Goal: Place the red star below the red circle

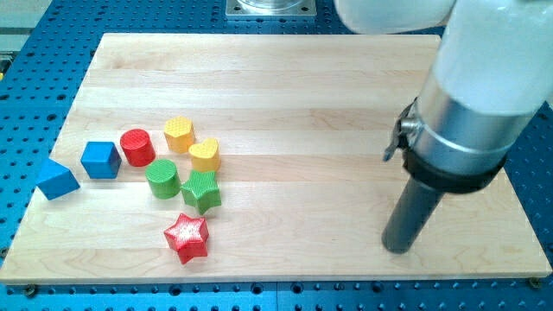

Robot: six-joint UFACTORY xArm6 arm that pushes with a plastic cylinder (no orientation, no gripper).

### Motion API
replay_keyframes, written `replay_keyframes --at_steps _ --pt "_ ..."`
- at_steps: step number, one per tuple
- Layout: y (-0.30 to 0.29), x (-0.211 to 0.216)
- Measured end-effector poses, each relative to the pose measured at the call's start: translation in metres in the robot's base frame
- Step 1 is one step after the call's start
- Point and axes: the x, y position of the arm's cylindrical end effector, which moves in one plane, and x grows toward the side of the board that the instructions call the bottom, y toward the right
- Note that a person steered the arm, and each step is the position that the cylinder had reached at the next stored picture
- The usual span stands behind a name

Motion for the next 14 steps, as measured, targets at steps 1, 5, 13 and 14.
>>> replay_keyframes --at_steps 1,5,13,14 --pt "-0.02 0.018" --pt "-0.264 -0.031" --pt "-0.322 -0.279" --pt "-0.236 -0.274"
